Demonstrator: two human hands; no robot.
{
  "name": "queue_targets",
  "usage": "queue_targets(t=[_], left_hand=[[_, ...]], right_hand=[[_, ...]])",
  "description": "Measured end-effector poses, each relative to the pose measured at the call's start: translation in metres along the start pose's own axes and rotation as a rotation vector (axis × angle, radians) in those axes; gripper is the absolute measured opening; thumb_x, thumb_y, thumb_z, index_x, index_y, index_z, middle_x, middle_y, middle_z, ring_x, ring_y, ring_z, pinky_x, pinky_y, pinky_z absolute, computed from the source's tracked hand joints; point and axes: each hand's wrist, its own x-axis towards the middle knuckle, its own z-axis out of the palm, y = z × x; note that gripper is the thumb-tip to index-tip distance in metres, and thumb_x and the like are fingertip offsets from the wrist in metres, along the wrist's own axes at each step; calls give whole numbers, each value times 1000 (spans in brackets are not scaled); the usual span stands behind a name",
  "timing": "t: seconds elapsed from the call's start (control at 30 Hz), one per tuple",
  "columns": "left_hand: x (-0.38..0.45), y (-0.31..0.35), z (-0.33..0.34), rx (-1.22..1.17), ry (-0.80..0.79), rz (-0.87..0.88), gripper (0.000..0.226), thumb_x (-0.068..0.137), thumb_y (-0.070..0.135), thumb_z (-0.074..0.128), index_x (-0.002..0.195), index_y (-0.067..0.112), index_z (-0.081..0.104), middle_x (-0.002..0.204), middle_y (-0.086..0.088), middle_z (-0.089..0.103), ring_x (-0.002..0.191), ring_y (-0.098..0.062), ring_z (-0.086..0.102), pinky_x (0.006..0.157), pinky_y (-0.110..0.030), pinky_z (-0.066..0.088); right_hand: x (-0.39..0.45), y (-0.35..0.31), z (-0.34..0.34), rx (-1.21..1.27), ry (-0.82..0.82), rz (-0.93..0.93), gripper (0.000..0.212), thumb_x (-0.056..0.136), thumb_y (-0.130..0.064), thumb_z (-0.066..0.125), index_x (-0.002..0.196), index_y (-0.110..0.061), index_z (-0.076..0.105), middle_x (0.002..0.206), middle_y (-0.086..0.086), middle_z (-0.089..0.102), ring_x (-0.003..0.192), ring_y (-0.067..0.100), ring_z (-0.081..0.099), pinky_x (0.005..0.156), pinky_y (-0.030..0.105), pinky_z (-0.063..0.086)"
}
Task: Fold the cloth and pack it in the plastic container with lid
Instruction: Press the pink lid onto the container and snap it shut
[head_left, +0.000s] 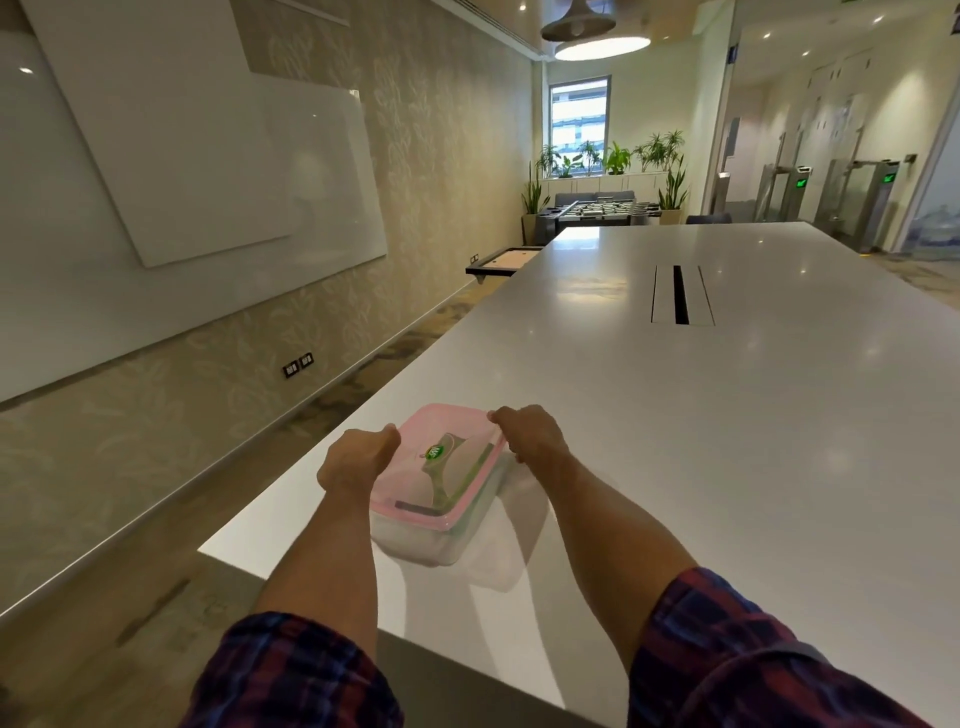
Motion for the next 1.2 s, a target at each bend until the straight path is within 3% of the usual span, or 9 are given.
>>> queue_targets(t=[0.13, 0.23, 0.43, 0.6, 0.77, 0.9, 0.97, 1.07, 1.2], left_hand=[[5, -2, 4, 48, 47, -28, 46, 91, 53, 47, 97, 10, 62, 99, -8, 64, 90, -29, 58, 81, -34, 42], [9, -2, 6, 63, 54, -21, 44, 91, 54, 46, 94, 12, 59, 94, -5, 60, 86, -26, 54, 79, -35, 39], [17, -6, 9, 67, 24, -5, 48, 93, 56, 44, 95, 12, 61, 97, -6, 63, 88, -25, 55, 79, -35, 39], [16, -5, 8, 99, 36, 8, 51, 95, 56, 42, 94, 10, 62, 96, -7, 64, 90, -26, 60, 79, -34, 41], [7, -5, 2, 249, 39, 81, 60, 97, 59, 32, 104, 10, 65, 103, -8, 66, 99, -27, 63, 82, -35, 43], [5, -3, -2, 393, 71, 82, 66, 96, 61, 27, 107, 11, 68, 94, -4, 61, 103, -27, 65, 79, -34, 42], [7, -1, -1, 418, 69, 84, 67, 96, 62, 27, 108, 11, 69, 93, -4, 61, 103, -27, 66, 78, -35, 41], [8, 7, 6, 379, 62, 78, 67, 96, 62, 30, 114, 9, 67, 106, -9, 67, 108, -30, 65, 80, -37, 42], [9, 26, 17, 227, 36, 71, 61, 96, 56, 40, 119, 6, 65, 120, -14, 67, 113, -34, 62, 88, -40, 45]], right_hand=[[-2, -24, 15, -574, 204, -325, 41, 91, -32, 57, 129, -16, 56, 130, 8, 63, 117, 32, 60, 95, 39, 48], [-2, -36, 35, -657, -127, -598, 53, 102, -29, 49, 154, -23, 42, 160, 2, 43, 145, 27, 43, 117, 44, 36], [1, -35, 45, -825, -219, -675, 54, 107, -42, 34, 158, -23, 36, 165, -2, 35, 149, 23, 37, 120, 47, 33], [4, -58, 50, -970, -211, -645, 49, 104, -44, 41, 145, -21, 54, 148, 2, 58, 128, 25, 60, 102, 42, 49], [3, -36, 37, -820, -305, -608, 59, 107, -49, 35, 160, -23, 30, 167, -1, 30, 152, 24, 32, 122, 50, 30], [0, -5, 13, -504, 159, -641, 42, 96, -50, 57, 124, -19, 62, 126, 3, 68, 114, 26, 65, 92, 38, 53], [-1, 8, -1, -475, 320, -535, 44, 91, -56, 60, 106, -15, 61, 102, 5, 71, 93, 28, 69, 75, 35, 53], [2, 17, -18, -359, 192, -290, 51, 91, -59, 59, 102, -9, 62, 87, 10, 76, 76, 31, 75, 70, 36, 58], [12, 16, -36, 104, -46, -149, 31, 94, -30, 72, 85, -1, 66, 76, 24, 76, 54, 28, 73, 58, 35, 64]])
